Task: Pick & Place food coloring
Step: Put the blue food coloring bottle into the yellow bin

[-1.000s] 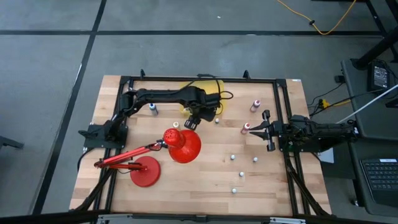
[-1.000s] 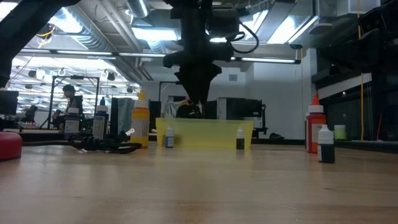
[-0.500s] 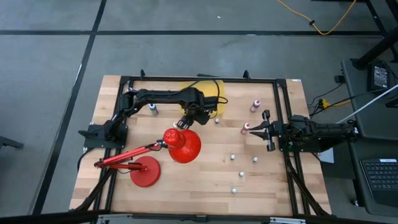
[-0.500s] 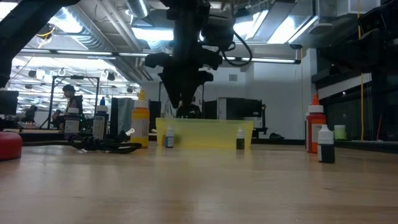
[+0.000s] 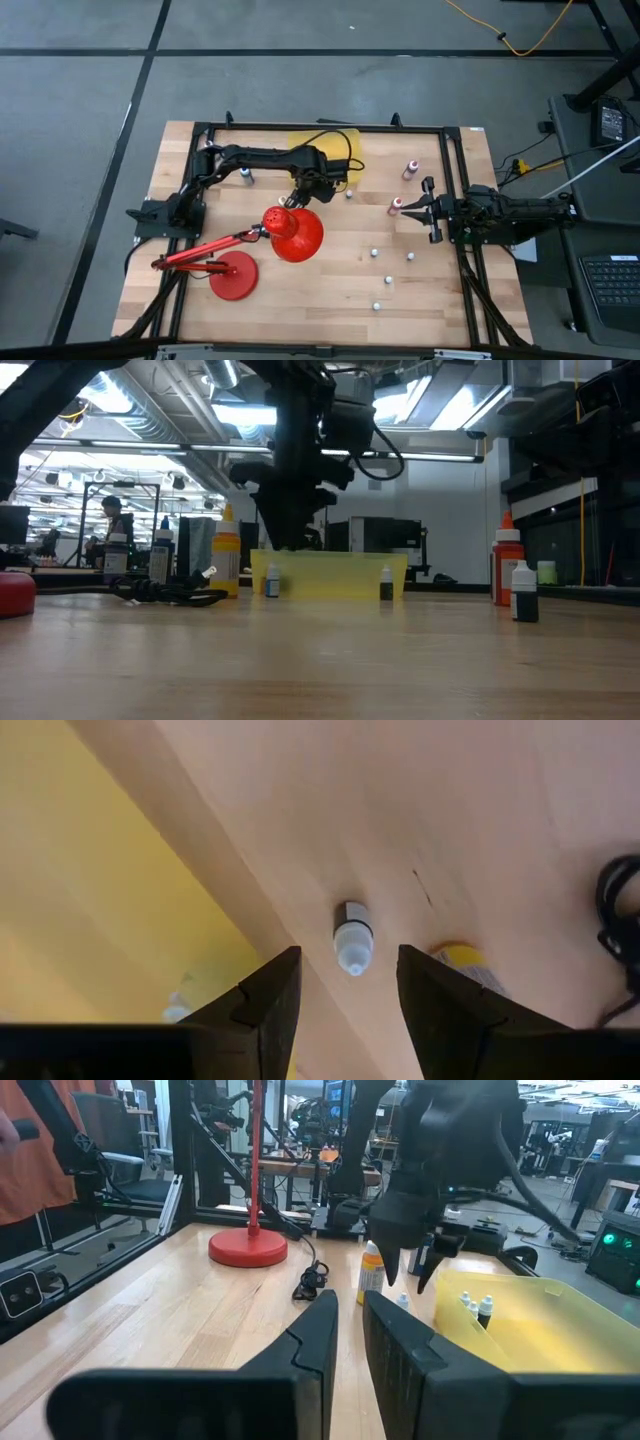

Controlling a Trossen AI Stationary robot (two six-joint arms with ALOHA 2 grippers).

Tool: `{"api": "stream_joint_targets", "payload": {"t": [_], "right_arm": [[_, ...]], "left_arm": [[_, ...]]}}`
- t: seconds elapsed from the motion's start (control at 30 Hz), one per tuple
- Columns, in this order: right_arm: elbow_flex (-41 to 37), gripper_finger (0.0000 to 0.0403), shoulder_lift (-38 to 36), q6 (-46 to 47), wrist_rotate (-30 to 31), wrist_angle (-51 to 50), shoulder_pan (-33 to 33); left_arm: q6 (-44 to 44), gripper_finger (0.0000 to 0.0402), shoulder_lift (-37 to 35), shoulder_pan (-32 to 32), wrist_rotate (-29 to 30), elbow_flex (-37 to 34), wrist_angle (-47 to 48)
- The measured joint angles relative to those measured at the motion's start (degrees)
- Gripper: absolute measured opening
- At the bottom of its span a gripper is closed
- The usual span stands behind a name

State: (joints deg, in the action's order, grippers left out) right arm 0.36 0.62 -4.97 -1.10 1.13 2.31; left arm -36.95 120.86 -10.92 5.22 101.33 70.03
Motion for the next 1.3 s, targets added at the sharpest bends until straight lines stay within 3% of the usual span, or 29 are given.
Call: {"api": "stream_joint_targets", "payload": {"t": [0.2, 0.43, 1.3], "right_arm": [[0.0, 0.0056, 0.0, 0.0, 0.0, 0.0, 0.0], [0.0, 0.0056, 0.0, 0.0, 0.0, 0.0, 0.0], [0.0, 0.0056, 0.0, 0.0, 0.0, 0.0, 0.0]], "left_arm": [[8.4, 0.0157, 0.0, -0.1, 0.2, -2.5, -1.0], [12.3, 0.0153, 0.0, -0.7, 0.0, -3.3, -2.8], [16.7, 0.0152, 3.2, -2.1, -0.4, -3.3, -2.5]]}}
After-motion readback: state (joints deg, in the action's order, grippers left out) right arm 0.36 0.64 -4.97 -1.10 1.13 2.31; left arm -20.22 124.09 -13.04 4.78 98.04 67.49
